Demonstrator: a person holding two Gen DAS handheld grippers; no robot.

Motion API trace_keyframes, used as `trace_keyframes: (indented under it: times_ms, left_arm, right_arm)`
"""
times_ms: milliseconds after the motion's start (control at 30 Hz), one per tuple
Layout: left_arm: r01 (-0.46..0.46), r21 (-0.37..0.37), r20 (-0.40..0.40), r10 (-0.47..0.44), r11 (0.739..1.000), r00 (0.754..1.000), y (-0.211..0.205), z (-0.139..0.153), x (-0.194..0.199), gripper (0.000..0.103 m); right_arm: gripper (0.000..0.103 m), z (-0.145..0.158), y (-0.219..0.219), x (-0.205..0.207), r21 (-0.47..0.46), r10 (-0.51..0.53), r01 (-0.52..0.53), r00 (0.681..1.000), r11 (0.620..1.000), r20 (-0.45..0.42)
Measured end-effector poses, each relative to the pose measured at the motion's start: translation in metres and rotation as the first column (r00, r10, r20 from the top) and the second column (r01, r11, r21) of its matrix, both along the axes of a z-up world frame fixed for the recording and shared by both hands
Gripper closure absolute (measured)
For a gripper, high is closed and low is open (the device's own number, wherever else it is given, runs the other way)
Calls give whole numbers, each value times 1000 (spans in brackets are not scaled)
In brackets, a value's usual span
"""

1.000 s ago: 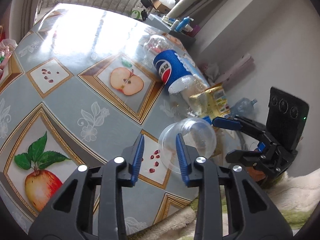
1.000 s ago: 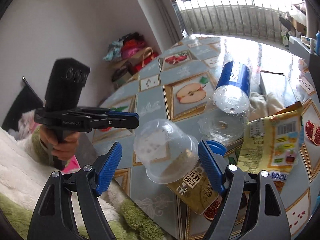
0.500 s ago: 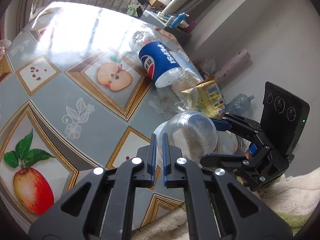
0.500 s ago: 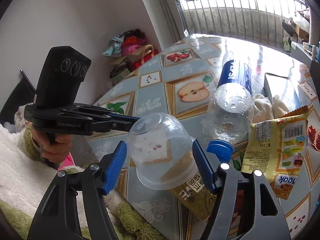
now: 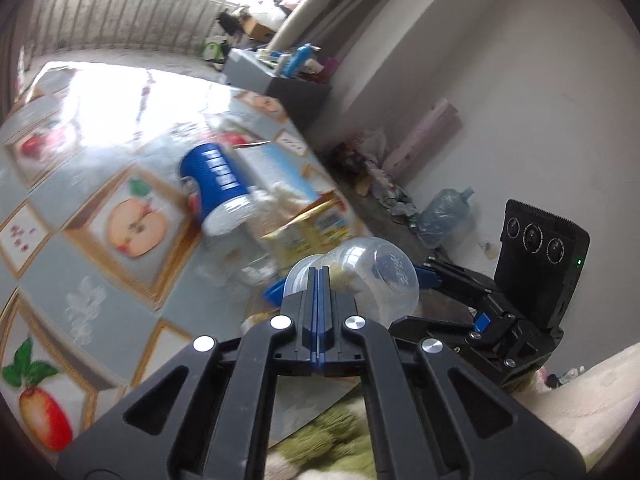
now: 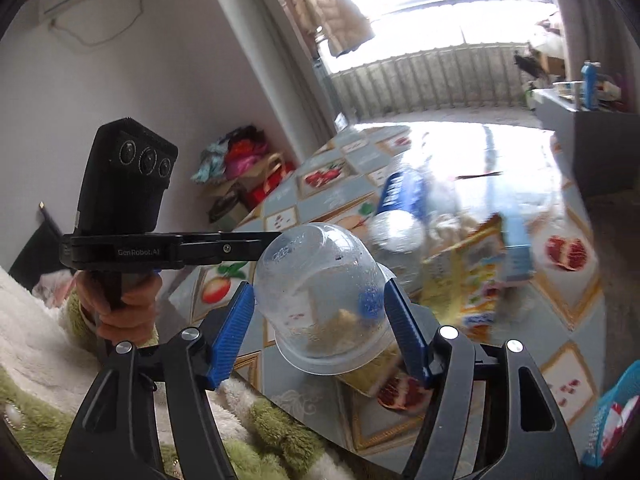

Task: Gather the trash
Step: 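Grasp the yellow snack bag with the left gripper while the right gripper holds the clear cup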

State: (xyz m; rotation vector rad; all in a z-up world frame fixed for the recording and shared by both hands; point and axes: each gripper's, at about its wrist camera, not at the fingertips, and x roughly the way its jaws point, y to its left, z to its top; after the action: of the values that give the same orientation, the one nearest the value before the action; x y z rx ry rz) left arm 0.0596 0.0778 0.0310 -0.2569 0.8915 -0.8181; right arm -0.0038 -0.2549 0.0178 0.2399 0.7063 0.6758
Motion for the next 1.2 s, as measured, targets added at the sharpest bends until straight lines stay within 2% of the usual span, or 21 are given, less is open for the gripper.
trace_keyframes:
  times_ms: [133, 333, 467, 533, 567, 633, 733, 800, 867, 933, 1033, 1200]
  left_arm:
    - [104, -19, 25, -103, 994, 994, -50, 10, 11, 103]
    - [254, -5, 28, -254, 967, 967, -129, 6, 26, 103]
    - [318, 48, 12, -319, 947, 948, -174, -9, 35, 103]
    - [334, 105, 13, -337, 937, 941, -188, -19, 34, 103]
    - [336, 135, 15, -341, 932, 940, -194, -23, 33, 98]
    - [327, 164, 18, -334, 931, 942, -194, -26, 32, 81]
    - [307, 161, 66, -321, 938, 945, -176, -19, 25, 74]
    - [283, 162, 117, -303, 945, 946, -159, -8, 17, 69]
    - [269, 160, 153, -293, 950, 944, -145, 2, 11, 60]
    - [246, 184, 190, -280, 951, 941, -132, 7, 4, 55]
    - [213, 258, 222, -273, 942, 936, -122, 5, -6, 49]
    - [177, 344, 220, -262, 922, 940, -121, -16, -10, 45]
  right_arm:
    - [38, 7, -39, -12, 21, -129, 128, 991, 992, 21]
    - [38, -3, -96, -25, 30, -317, 317, 948, 948, 0]
    - [38, -24, -123, -25, 33, -402, 403, 915, 915, -41]
    - [38, -41, -129, -21, 53, -424, 427, 903, 902, -70]
    - [38, -50, -133, -20, 58, -434, 440, 896, 896, -89]
    - [38, -72, -140, -14, 64, -444, 455, 886, 888, -134]
    - [37, -99, -145, -8, 85, -449, 472, 871, 877, -202]
    - [37, -102, -147, -7, 122, -444, 474, 871, 872, -209]
    - [37, -103, -148, -9, 128, -443, 473, 872, 872, -209]
    - [37, -104, -148, -7, 128, -440, 471, 873, 873, -210]
    - [37, -103, -146, 1, 117, -448, 478, 868, 871, -213]
    - [36, -102, -144, 8, 94, -468, 499, 853, 862, -230]
